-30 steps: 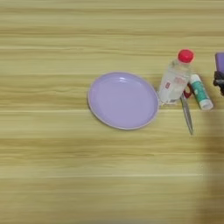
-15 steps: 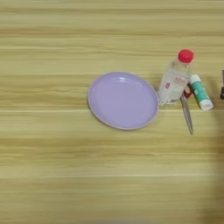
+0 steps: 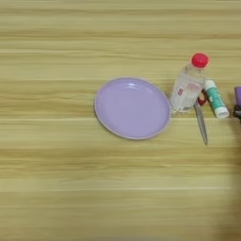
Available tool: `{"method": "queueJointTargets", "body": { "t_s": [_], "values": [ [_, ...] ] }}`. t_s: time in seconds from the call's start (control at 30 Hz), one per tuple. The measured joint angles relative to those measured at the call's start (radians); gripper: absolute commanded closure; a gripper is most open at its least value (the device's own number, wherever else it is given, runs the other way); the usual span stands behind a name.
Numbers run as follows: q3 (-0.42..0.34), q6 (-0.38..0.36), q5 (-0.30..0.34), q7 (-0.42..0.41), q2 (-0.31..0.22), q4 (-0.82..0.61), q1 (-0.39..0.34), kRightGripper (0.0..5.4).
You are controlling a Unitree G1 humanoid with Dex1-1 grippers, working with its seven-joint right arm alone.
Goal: Move the objects on the table
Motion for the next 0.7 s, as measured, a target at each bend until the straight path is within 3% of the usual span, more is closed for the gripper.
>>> {"method": "queueJointTargets", "body": {
  "t_s": [0.7],
  "values": [
    [0.04,-0.063,0.0,-0.005,0.0,0.091,-0.035,3.98]
  ]
}}
